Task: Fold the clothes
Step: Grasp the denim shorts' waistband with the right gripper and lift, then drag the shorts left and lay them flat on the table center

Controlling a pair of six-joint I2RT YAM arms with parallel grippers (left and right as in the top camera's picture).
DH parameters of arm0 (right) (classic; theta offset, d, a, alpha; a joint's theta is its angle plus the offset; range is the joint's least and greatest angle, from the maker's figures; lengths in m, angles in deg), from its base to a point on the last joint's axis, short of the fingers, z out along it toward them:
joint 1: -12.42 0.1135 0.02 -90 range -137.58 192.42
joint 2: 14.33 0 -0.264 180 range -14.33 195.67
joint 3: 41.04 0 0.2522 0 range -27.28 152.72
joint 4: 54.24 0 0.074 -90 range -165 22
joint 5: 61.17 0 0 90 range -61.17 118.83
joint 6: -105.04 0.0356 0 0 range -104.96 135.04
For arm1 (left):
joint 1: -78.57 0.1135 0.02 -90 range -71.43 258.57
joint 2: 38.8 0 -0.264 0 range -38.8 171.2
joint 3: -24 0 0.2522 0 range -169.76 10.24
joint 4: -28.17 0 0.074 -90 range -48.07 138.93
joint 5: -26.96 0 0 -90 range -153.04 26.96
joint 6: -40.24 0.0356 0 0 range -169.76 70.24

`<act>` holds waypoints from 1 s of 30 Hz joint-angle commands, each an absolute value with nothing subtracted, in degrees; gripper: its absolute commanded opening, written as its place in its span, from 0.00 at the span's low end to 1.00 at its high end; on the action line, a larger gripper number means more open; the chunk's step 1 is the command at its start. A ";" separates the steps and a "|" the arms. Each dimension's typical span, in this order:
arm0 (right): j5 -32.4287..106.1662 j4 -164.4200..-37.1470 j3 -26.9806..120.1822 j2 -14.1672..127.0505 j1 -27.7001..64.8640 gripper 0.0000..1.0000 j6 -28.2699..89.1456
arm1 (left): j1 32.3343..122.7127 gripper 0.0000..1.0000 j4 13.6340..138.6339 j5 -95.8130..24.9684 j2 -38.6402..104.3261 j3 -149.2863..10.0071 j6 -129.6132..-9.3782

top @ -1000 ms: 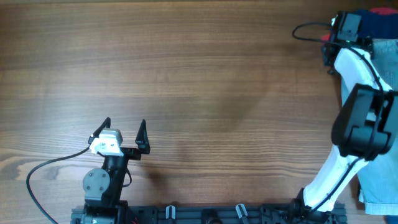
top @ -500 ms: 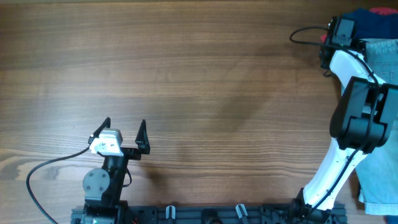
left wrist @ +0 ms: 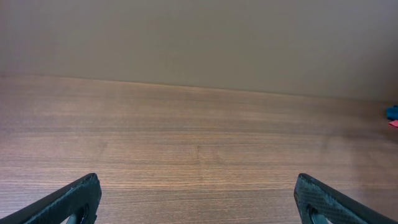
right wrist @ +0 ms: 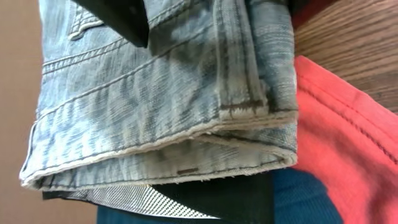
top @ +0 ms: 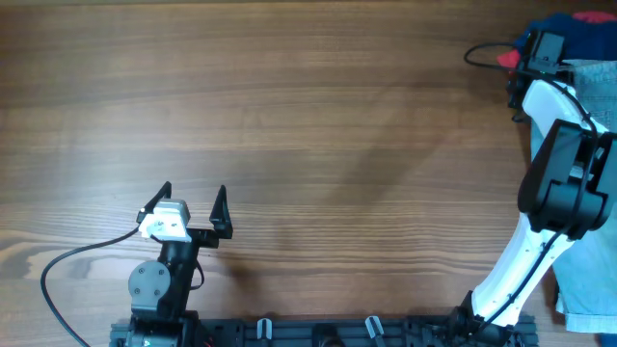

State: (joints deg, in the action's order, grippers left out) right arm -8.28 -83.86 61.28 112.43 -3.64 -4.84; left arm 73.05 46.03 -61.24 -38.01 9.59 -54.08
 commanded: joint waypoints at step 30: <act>10.94 -95.83 62.24 89.28 13.35 0.04 21.15 | 72.79 1.00 46.18 -60.40 -38.42 9.92 -53.62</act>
